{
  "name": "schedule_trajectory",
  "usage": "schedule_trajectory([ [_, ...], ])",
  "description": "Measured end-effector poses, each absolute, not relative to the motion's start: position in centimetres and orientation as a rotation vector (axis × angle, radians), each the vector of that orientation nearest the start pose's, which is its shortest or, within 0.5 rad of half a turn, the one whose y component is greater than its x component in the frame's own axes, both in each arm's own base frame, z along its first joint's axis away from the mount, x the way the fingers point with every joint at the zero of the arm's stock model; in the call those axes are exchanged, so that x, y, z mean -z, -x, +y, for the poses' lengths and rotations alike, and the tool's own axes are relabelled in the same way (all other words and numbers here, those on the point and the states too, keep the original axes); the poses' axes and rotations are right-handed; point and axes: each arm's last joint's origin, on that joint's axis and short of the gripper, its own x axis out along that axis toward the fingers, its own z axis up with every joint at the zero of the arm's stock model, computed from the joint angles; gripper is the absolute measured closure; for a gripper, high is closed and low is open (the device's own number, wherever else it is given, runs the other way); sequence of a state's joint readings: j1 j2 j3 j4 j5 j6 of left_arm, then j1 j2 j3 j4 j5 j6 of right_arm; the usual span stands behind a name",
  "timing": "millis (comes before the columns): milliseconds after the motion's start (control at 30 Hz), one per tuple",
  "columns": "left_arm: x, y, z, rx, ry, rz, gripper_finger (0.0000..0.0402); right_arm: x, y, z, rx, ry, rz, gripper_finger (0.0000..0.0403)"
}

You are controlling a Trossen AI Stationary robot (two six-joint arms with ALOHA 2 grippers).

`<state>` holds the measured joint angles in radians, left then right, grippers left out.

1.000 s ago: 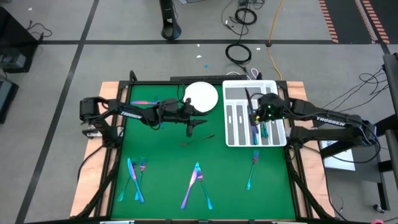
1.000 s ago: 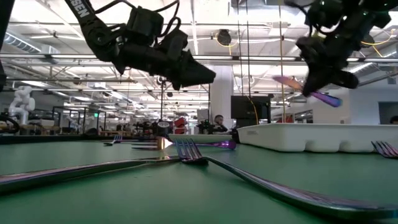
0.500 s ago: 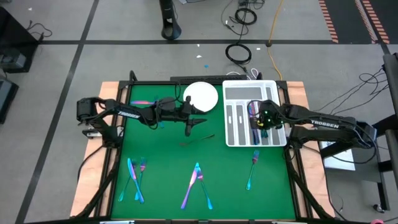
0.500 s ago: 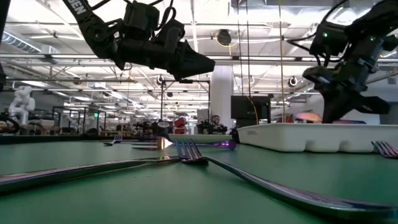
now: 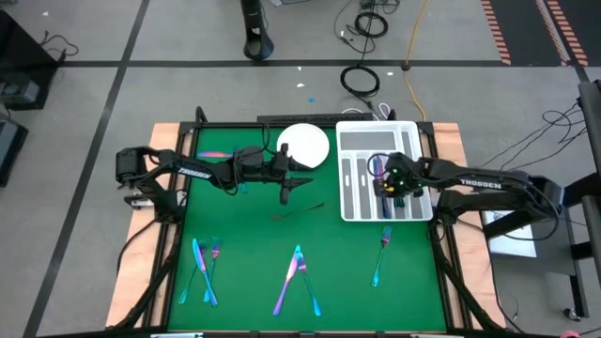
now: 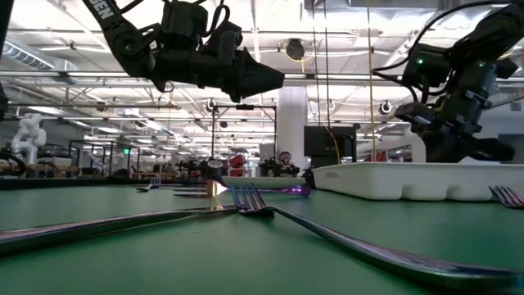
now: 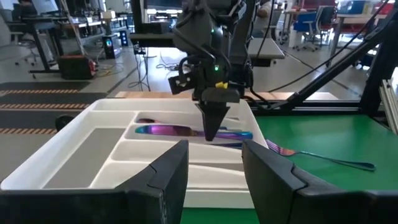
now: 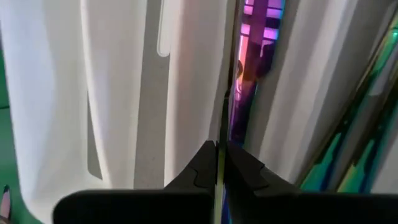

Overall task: Sort silverware
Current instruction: Put the iridescent knife into the white silverware tray

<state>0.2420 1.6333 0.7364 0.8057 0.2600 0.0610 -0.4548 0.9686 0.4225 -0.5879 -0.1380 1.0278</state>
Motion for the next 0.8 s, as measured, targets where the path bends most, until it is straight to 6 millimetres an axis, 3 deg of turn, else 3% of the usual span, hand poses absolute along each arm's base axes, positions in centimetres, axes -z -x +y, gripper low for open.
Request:
schedule_trajectory([
  [467,-20.4,-32.4,7.2,0.020,-0.038,0.086,0.0249,-15.9,-13.9,-6.4,0.815,-1.193,0.885,0.0308],
  [633,-20.6,-32.3,7.1,0.069,-0.025,0.084,0.0249,-18.0,-14.6,-6.7,0.757,-1.139,0.822,0.0304],
  [800,-22.8,-31.2,5.7,0.230,-0.009,0.061,0.0249,-20.9,-15.7,-6.8,0.657,-1.038,0.742,0.0303],
])
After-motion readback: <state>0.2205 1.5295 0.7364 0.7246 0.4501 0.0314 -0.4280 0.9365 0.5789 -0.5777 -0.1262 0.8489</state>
